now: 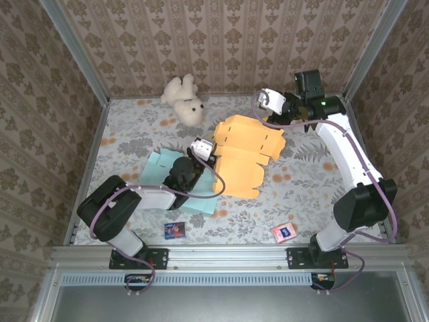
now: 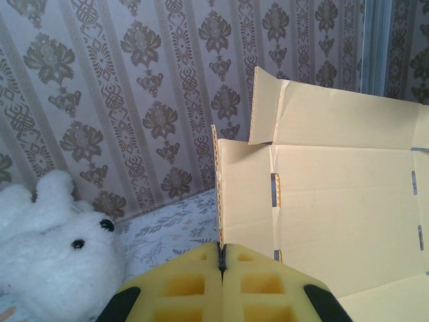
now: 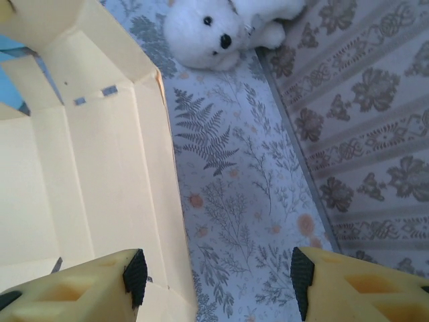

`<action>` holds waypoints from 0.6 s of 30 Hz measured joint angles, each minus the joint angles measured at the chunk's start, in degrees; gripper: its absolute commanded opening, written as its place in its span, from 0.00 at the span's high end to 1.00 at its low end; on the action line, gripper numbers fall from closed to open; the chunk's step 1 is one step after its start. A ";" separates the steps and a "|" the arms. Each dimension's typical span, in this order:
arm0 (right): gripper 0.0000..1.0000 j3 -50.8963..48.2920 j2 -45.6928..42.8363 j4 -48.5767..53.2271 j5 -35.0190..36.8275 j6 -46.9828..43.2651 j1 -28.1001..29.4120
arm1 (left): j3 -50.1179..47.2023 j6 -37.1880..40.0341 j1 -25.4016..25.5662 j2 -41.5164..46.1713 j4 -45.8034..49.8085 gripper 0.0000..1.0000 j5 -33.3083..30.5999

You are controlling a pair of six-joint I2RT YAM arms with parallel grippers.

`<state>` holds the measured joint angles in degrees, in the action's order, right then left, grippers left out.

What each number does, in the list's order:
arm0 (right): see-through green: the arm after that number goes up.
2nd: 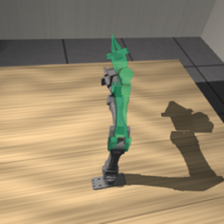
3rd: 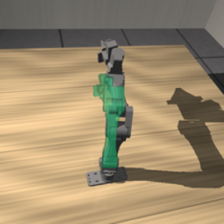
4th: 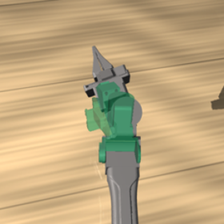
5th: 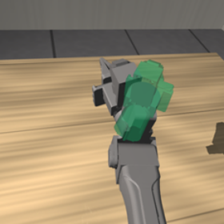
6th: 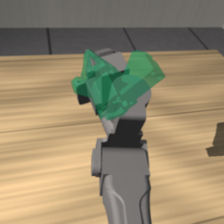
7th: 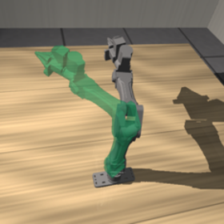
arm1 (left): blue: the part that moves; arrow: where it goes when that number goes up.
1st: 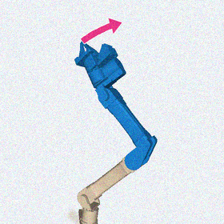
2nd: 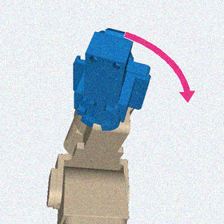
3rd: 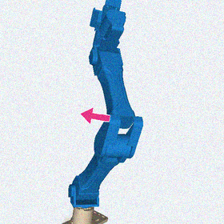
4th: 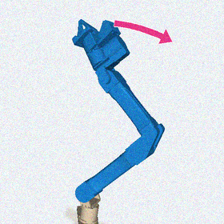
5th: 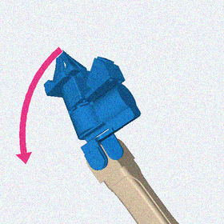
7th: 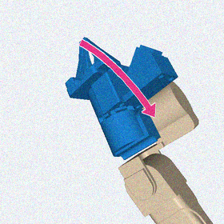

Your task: Fold the paper box

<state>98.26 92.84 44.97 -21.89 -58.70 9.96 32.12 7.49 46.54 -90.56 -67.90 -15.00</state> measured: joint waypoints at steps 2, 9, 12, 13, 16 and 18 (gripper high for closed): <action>0.38 4.02 1.88 4.35 -0.26 -1.90 0.04 | 0.00 1.20 0.57 0.00 0.00 1.00 -0.72; 0.42 7.91 6.40 14.03 0.48 -6.51 0.04 | 0.00 3.89 2.32 -0.02 -0.37 1.00 -2.19; 0.42 7.91 6.88 15.41 0.48 -7.39 0.04 | 0.00 4.63 2.91 -0.09 -1.14 1.00 -2.62; 0.42 7.91 6.97 15.67 0.48 -7.58 0.04 | 0.00 4.85 2.99 -0.11 -1.33 1.00 -2.78; 0.43 7.91 7.37 15.96 0.55 -8.02 0.04 | 0.00 5.51 3.37 -0.13 -1.79 1.00 -3.06; 0.45 7.91 7.85 16.13 0.68 -8.52 0.04 | 0.00 5.92 3.65 -0.13 -2.01 1.00 -3.10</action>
<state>106.17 100.68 61.10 -21.21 -67.22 10.00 32.12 13.41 50.19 -90.70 -69.91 -18.11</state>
